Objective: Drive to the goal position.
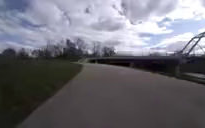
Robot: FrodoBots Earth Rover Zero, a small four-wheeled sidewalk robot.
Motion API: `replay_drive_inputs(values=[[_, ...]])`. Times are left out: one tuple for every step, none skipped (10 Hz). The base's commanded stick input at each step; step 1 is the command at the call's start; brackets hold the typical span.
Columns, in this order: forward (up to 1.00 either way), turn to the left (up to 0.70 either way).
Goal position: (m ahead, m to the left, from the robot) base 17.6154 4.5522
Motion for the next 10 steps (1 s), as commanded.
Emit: replay_drive_inputs(values=[[1.0, 0.0], [1.0, 0.0], [1.0, 0.0], [1.0, 0.0], [1.0, 0.0], [1.0, 0.0], [1.0, 0.0], [1.0, -0.05], [1.0, -0.35], [1.0, -0.39]])
